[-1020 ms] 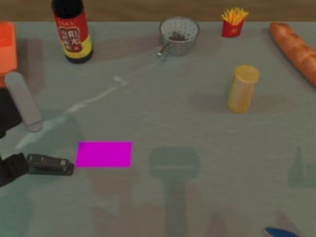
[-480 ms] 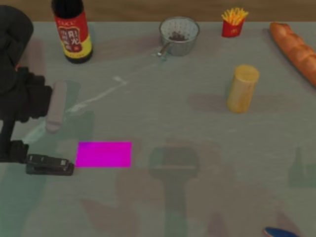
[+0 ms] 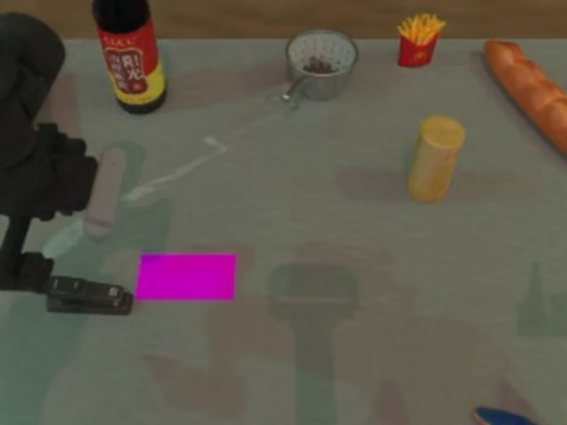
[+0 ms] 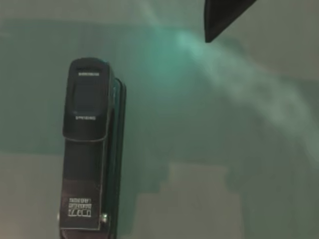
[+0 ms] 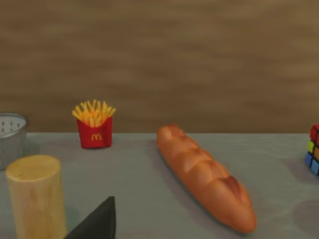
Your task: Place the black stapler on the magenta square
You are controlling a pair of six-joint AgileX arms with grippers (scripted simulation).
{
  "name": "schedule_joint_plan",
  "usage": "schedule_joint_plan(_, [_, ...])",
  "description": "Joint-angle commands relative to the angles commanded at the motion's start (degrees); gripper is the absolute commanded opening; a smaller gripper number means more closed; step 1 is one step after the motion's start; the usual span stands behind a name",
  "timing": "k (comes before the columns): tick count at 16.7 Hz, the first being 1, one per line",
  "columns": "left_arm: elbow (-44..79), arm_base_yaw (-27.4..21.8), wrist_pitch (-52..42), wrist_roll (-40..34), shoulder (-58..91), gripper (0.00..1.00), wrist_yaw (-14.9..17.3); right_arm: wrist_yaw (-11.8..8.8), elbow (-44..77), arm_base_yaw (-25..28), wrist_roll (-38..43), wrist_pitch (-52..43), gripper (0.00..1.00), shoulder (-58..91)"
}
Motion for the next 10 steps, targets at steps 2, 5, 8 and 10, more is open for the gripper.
schedule_joint_plan(2, [-1.99,-0.09,3.16,0.08,1.36,1.00,0.02,0.00,0.00,0.00,0.00,0.00,1.00,0.00])
schedule_joint_plan(5, [-6.39,-0.07,11.29,0.16,4.60,1.00,0.03,0.00,0.00,0.00,0.00,0.00,1.00,0.00])
schedule_joint_plan(8, [-10.68,-0.06,18.84,0.24,7.75,1.00,0.04,0.00,0.00,0.00,0.00,0.00,1.00,0.00])
schedule_joint_plan(10, [-12.20,-0.04,21.18,0.30,8.91,1.00,0.05,0.00,0.00,0.00,0.00,0.00,1.00,0.00])
